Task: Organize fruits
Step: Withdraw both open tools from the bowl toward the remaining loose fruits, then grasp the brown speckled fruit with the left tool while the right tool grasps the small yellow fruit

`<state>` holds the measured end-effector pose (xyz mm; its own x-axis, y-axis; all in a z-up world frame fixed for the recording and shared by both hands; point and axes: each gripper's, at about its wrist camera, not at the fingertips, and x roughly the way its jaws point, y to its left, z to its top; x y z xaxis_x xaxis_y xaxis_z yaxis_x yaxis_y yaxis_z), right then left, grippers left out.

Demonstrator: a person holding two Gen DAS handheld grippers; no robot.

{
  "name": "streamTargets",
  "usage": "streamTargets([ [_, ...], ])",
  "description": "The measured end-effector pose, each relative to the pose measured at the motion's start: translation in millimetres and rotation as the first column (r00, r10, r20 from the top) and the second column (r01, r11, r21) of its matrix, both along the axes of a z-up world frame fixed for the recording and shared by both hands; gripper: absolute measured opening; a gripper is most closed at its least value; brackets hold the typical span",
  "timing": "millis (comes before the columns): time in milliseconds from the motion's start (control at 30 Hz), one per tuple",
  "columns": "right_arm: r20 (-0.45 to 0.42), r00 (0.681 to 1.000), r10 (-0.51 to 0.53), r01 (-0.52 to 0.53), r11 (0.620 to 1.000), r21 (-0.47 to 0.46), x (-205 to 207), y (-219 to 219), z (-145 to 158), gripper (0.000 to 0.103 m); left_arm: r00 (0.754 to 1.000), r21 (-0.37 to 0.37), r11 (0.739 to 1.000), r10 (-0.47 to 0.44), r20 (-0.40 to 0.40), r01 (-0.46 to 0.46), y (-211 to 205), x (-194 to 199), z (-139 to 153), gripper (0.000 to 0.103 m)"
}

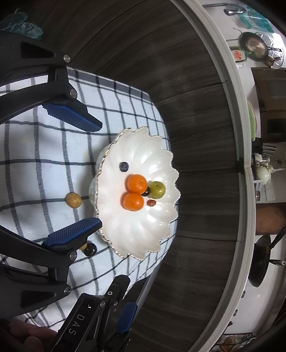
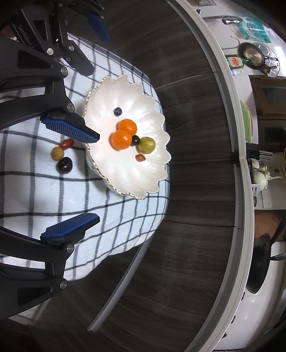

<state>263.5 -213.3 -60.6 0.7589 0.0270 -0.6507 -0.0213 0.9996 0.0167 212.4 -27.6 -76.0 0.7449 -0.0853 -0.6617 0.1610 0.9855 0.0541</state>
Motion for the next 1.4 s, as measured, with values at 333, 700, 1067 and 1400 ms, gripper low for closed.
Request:
streamTargets([
  [333,-0.030,0.999,0.036,-0.036,0.999,0.003,-4.5,7.2,-21.7,0.067,0.999,-0.004,0.999,-0.045,-0.017,0.045,-0.1,-3.4,-24.1,0.080],
  [700,-0.052,0.996,0.067,-0.068,0.998,-0.013,-6.6,15.3,-40.8,0.063,0.996,-0.006,0.996,-0.084,-0.039,0.083,-0.4,0.5,-45.6,0.078],
  [1067,-0.100,0.990,0.097,-0.097,0.995,0.007,-1.9,21.0,-63.9,0.051,0.989,0.006,0.990,-0.140,-0.056,0.141,-7.9,10.2,-61.8,0.071],
  [1400,-0.141,0.983,0.119,-0.117,0.993,0.022,4.6,23.4,-81.6,0.045,0.981,0.004,0.985,-0.170,-0.090,0.171,-10.0,19.6,-77.1,0.063],
])
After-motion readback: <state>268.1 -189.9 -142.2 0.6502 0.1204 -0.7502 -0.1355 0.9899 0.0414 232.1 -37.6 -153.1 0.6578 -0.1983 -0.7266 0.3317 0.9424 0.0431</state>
